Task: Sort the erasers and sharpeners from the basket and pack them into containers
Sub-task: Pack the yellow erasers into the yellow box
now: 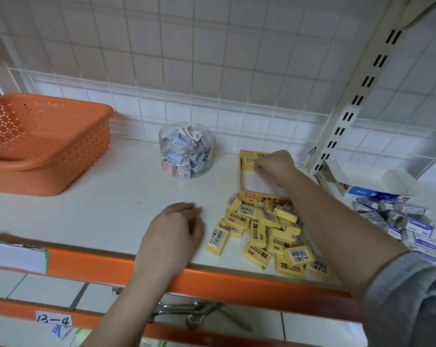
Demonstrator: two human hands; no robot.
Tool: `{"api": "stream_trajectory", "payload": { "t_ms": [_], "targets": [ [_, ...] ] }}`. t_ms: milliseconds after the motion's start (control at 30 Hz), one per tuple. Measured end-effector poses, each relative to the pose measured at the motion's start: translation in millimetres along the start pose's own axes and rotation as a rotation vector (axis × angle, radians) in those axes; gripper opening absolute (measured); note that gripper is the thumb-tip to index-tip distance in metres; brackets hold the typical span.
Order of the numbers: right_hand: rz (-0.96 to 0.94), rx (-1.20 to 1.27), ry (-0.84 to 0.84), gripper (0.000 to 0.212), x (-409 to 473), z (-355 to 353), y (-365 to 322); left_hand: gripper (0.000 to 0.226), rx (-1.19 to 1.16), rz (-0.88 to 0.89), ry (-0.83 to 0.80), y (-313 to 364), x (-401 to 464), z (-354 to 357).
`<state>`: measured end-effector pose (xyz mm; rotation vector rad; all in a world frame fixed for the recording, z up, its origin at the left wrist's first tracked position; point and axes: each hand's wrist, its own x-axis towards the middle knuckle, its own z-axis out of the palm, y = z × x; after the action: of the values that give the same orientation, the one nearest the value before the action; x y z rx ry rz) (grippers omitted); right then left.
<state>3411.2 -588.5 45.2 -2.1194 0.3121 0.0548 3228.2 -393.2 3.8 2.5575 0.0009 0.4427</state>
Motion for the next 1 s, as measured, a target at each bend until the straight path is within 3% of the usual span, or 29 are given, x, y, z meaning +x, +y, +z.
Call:
{"api": "stream_trajectory", "payload": {
  "t_ms": [67,167,267,333,500,567,733,900,1000],
  "targets": [
    [-0.033,0.003,0.023,0.007,-6,-4,-2,0.034,0.000,0.002,0.000,0,0,0],
    [-0.256,-0.072,0.041,0.011,-36,-16,-10,0.034,-0.007,0.008,0.000,0,0,-1],
    [-0.438,-0.295,-0.229,0.007,-83,-24,-20,0.033,-0.011,0.017,0.000,1,-1,-1],
    [-0.467,-0.414,-0.355,0.019,-105,-19,-21,0.033,-0.013,0.012,0.001,1,-1,0],
    [-0.435,-0.600,-0.302,0.041,-114,0,-21,0.028,-0.027,-0.018,0.024,0,-4,-1],
    [-0.371,-0.655,-0.354,0.049,-113,4,-22,0.027,-0.033,-0.033,0.038,0,-5,-2],
    [-0.312,-0.471,-0.398,0.032,-111,-4,-21,0.027,-0.035,-0.039,0.024,0,-6,-4],
    [-0.287,-0.143,-0.263,0.033,-111,-30,-15,0.025,-0.105,-0.011,-0.014,6,-7,-12],
    [-0.258,0.109,-0.185,0.033,-115,-49,-8,0.031,-0.134,0.030,-0.136,16,-8,-17]
  ]
}}
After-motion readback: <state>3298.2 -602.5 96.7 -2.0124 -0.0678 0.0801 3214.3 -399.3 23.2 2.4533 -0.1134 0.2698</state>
